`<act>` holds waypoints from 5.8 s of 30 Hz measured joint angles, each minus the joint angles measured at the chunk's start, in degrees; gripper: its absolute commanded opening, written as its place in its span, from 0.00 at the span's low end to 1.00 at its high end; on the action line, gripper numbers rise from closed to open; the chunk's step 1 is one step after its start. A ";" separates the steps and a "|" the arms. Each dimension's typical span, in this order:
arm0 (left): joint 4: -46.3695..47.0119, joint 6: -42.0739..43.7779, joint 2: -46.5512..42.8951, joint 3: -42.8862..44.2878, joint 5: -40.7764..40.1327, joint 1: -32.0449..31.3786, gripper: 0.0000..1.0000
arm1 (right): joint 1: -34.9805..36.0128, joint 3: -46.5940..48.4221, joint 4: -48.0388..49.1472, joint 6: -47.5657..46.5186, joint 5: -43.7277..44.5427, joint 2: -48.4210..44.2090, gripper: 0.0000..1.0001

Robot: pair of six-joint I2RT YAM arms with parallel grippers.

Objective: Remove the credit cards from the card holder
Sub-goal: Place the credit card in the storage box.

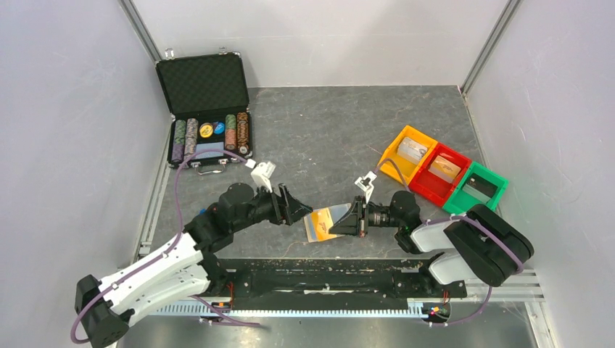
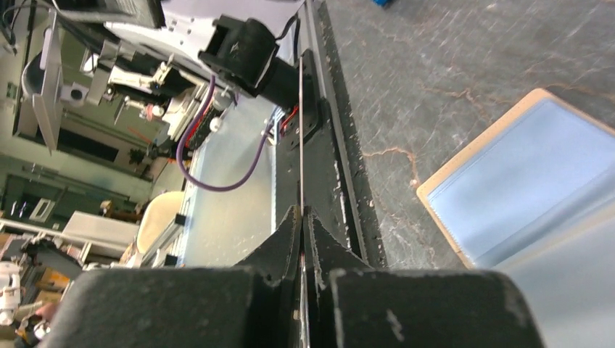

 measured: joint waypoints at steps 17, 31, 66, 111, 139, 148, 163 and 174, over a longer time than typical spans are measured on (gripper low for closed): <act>-15.45 16.28 19.89 16.79 18.51 0.02 0.59 | 4.66 1.03 -1.38 -1.88 -6.82 -0.59 0.00; -13.42 17.75 22.73 16.76 26.38 0.09 0.02 | 4.28 1.05 -4.15 -3.13 -6.03 -3.19 0.42; 37.64 -17.05 17.33 -6.71 6.69 3.37 0.02 | -4.85 -3.96 -10.58 9.68 20.79 -21.99 0.39; -0.76 -0.63 9.62 6.58 -0.28 3.37 1.00 | -24.74 18.47 -41.68 -6.14 14.10 -20.74 0.00; -33.53 22.27 2.56 18.27 -4.66 3.37 1.00 | -65.72 39.08 -92.21 -33.14 20.50 -14.67 0.00; -33.64 22.69 1.07 18.27 -3.76 3.39 1.00 | -69.00 41.42 -94.84 -34.45 22.67 -12.85 0.00; -33.70 22.71 -0.46 18.14 -4.04 3.37 1.00 | -69.16 46.42 -94.55 -32.70 23.21 0.83 0.00; -33.70 22.71 -1.07 18.14 -4.22 3.37 1.00 | -69.16 51.30 -94.09 -31.10 22.08 8.17 0.02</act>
